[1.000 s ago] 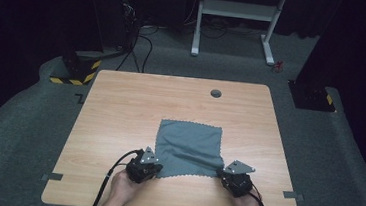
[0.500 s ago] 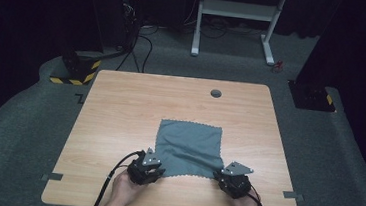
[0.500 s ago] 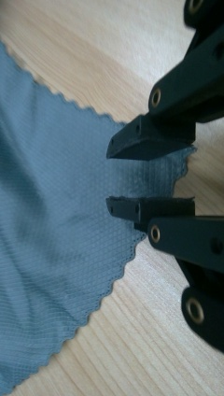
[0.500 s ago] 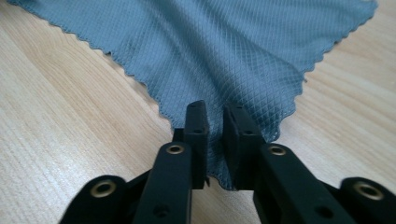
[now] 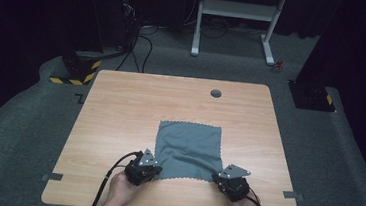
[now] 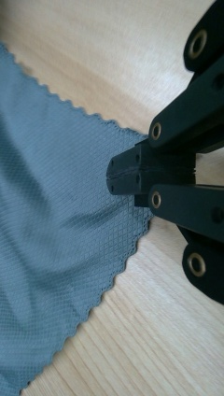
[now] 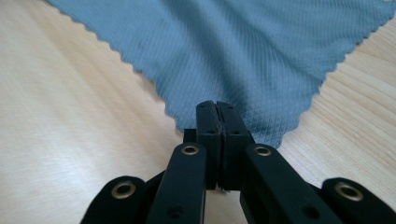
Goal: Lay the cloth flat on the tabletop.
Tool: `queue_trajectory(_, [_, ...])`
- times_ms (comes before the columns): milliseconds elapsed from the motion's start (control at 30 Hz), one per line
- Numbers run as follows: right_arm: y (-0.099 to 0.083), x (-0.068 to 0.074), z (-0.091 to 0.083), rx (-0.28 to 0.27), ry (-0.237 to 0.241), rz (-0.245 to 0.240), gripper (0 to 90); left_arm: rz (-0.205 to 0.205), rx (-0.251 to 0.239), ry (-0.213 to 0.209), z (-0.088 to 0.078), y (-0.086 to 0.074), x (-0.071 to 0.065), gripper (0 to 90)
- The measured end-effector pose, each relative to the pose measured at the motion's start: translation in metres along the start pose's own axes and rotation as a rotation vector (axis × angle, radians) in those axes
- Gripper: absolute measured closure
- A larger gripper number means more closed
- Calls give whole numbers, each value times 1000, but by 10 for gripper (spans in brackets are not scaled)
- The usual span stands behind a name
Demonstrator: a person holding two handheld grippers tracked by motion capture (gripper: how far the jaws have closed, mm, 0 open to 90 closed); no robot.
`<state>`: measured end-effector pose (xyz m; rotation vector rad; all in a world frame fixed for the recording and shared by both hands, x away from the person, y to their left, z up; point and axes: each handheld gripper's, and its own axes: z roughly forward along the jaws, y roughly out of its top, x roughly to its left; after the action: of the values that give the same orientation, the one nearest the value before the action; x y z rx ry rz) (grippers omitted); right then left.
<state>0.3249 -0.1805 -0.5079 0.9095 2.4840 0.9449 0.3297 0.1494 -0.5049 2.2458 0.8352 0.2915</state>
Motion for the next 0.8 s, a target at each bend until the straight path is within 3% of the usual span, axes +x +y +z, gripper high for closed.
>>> queue_trajectory(133, [2,8,-8,5,29,-26,889,4,3,-10,-10,-3,1,898])
queue_trajectory(267, [-1,13,-4,29,59,-42,883,6,46,-21,-8,-7,1,886])
queue_trajectory(400, [-1,12,-6,3,87,-17,826,-1,36,-9,-8,-7,0,787])
queue_trajectory(467, [4,6,-9,-32,66,8,806,-19,2,22,-7,-2,4,685])
queue_trajectory(567, [14,-10,-4,-65,15,64,804,-41,-21,70,0,6,11,610])
queue_trajectory(700, [27,-34,20,-34,-62,105,813,-98,-28,129,16,16,28,576])
queue_trajectory(800, [33,-40,34,-18,-67,116,812,-100,-18,154,25,21,35,571])
